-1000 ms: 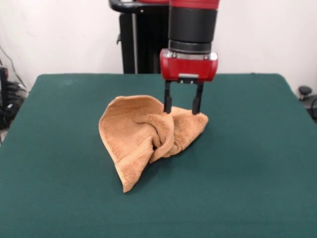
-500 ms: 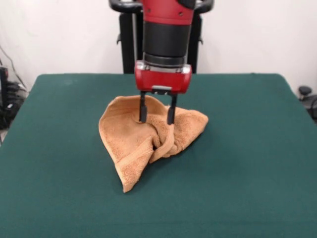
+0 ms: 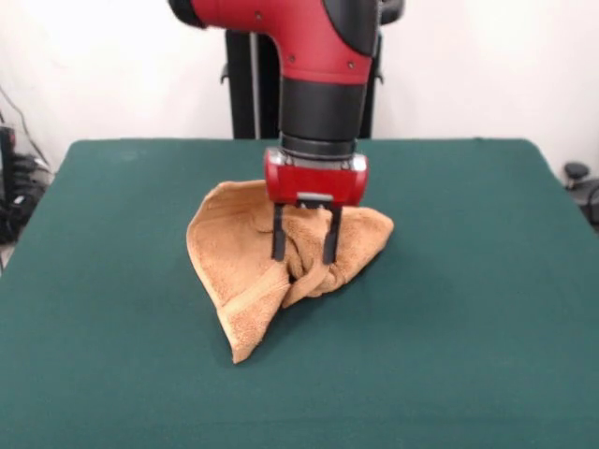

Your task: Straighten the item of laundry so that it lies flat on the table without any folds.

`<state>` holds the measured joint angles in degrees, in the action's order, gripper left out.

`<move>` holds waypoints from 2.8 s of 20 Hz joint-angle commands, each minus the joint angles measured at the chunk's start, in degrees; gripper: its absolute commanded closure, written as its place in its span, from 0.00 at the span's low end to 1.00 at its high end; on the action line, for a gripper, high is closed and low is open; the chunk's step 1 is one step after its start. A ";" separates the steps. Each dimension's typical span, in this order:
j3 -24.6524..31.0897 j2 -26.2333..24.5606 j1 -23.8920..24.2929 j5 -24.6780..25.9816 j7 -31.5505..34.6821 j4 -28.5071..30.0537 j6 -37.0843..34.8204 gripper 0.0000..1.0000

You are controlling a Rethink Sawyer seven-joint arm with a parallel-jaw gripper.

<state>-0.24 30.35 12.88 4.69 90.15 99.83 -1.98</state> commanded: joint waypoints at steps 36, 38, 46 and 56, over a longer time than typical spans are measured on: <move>-0.89 -17.35 -8.57 -2.44 9.49 -12.01 1.88 0.00; -0.46 -17.12 -8.26 -2.24 9.28 -11.86 1.58 0.00; -3.61 -16.89 -10.34 -3.13 11.60 -11.13 6.59 1.00; -3.72 -16.00 -11.06 -5.28 13.03 -9.17 4.48 1.00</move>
<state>-5.58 19.40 2.42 3.47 90.15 90.89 3.14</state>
